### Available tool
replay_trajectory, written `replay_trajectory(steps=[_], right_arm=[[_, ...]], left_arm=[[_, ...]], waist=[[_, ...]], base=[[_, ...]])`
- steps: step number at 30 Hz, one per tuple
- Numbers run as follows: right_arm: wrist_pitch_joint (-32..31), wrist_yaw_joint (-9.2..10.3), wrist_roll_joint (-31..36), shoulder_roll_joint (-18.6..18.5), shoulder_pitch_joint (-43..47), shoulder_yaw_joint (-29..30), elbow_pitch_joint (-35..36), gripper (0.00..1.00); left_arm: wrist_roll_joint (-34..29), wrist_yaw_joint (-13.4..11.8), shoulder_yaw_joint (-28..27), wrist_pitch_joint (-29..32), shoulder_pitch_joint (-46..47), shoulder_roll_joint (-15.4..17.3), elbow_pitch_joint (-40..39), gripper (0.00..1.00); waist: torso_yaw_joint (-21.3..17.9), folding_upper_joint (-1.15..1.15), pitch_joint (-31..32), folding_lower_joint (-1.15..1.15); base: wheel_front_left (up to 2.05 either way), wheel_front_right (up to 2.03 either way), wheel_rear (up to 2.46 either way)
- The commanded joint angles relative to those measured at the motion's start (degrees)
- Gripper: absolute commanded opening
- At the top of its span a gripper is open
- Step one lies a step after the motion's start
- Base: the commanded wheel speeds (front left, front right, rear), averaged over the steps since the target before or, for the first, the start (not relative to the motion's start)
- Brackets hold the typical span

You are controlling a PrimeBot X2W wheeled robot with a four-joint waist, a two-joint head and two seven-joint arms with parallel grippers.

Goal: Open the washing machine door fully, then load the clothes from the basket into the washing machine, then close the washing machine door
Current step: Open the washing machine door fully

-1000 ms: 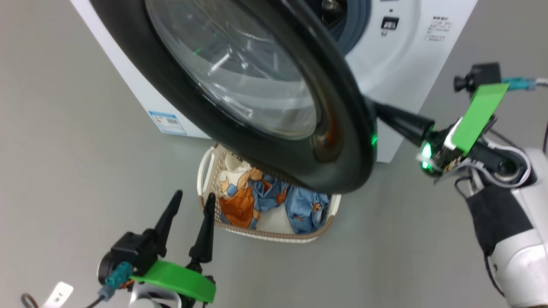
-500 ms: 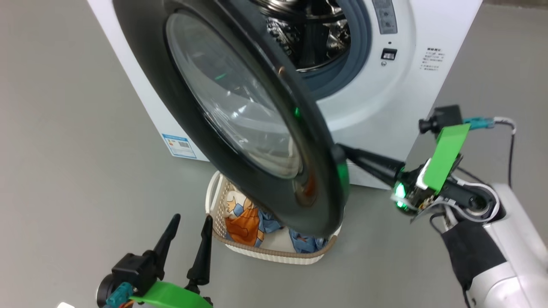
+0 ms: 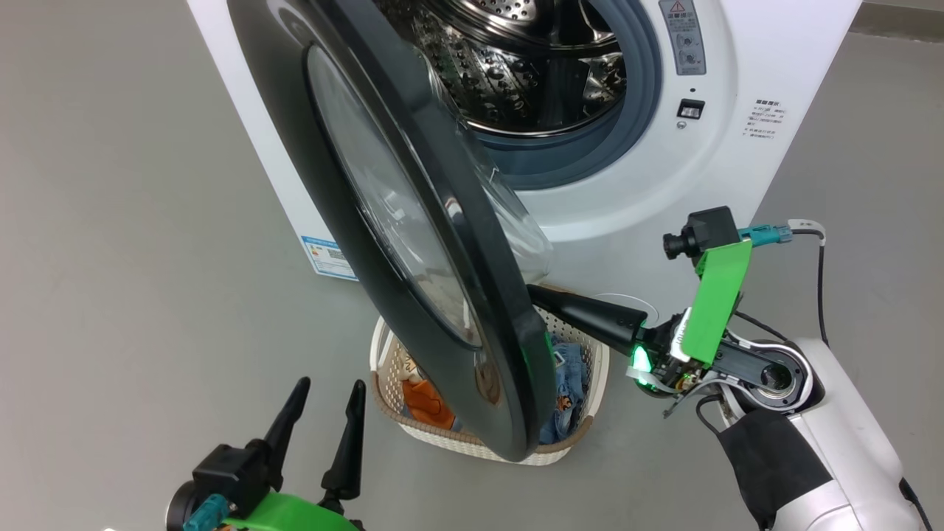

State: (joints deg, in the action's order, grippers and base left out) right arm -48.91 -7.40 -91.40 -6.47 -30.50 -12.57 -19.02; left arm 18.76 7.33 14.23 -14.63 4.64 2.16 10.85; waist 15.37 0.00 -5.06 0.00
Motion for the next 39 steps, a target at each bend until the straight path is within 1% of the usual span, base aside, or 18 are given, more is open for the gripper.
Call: replay_trajectory(steps=[1, 18, 25, 26, 27, 28, 29, 30, 31, 32, 39], right_arm=[[-0.43, -0.09, 0.60, 1.68, 0.46, -1.52, 2.16, 0.00], [0.29, -0.09, -0.02, 3.22, 1.49, -4.43, 2.37, 0.00], [3.86, -0.09, 1.99, 3.33, 1.75, -4.20, 2.75, 0.00], [4.54, -0.09, 2.48, 3.26, 1.80, -4.16, 2.79, 0.03], [5.19, -0.09, 3.07, 3.06, 1.86, -4.24, 2.99, 0.19], [5.88, -0.09, 3.52, 2.87, 2.00, -4.27, 3.16, 0.40], [6.55, -0.09, 3.87, 2.68, 2.19, -4.31, 3.22, 0.49], [7.13, -0.09, 4.14, 2.44, 2.41, -4.38, 3.30, 0.63], [7.70, -0.09, 4.35, 2.17, 2.67, -4.43, 3.38, 0.95], [8.39, -0.09, 4.60, 1.85, 2.96, -4.44, 3.42, 1.00], [14.82, -0.09, 6.35, -0.62, 5.19, -4.43, 3.38, 1.00]], left_arm=[[-0.62, 0.15, -2.06, -0.37, 0.75, 0.72, -1.61, 1.00], [-0.59, 0.15, -2.43, -0.37, 1.48, 0.72, -1.35, 1.00], [-0.39, 0.15, -2.61, -0.37, 1.29, 0.72, -1.43, 1.00], [-0.35, 0.15, -2.57, -0.37, 1.26, 0.72, -1.44, 1.00], [-0.31, 0.15, -2.54, -0.37, 1.23, 0.72, -1.41, 1.00], [-0.29, 0.15, -2.57, -0.37, 1.20, 0.72, -1.37, 1.00], [-0.29, 0.15, -2.67, -0.37, 1.12, 0.72, -1.33, 1.00], [-0.27, 0.15, -2.75, -0.37, 1.06, 0.72, -1.30, 1.00], [-0.25, 0.15, -2.81, -0.37, 0.98, 0.72, -1.28, 1.00], [-0.25, 0.15, -2.88, -0.37, 0.91, 0.72, -1.25, 1.00], [-0.58, 0.15, -3.71, -0.37, 0.37, 0.72, -0.73, 1.00]], waist=[[0.08, 0.00, -0.06, 0.00], [-0.64, 0.00, 0.38, 0.00], [-1.17, 0.00, 0.68, 0.00], [-1.34, 0.00, 0.71, 0.00], [-1.53, 0.00, 0.78, 0.00], [-1.80, 0.00, 0.87, 0.00], [-2.11, 0.00, 1.01, 0.00], [-2.43, 0.00, 1.16, 0.00], [-2.76, 0.00, 1.32, 0.00], [-3.12, 0.00, 1.49, 0.00], [-6.09, 0.00, 2.73, 0.00]], base=[[0.00, 0.00, 0.00], [0.00, 0.00, 0.00], [0.00, 0.00, 0.00], [0.00, 0.00, 0.00], [0.00, 0.00, 0.00], [0.00, 0.00, 0.00], [0.00, 0.00, 0.00], [0.00, 0.00, 0.00], [0.00, 0.00, 0.00], [0.00, 0.00, 0.00], [0.00, 0.00, 0.00]])
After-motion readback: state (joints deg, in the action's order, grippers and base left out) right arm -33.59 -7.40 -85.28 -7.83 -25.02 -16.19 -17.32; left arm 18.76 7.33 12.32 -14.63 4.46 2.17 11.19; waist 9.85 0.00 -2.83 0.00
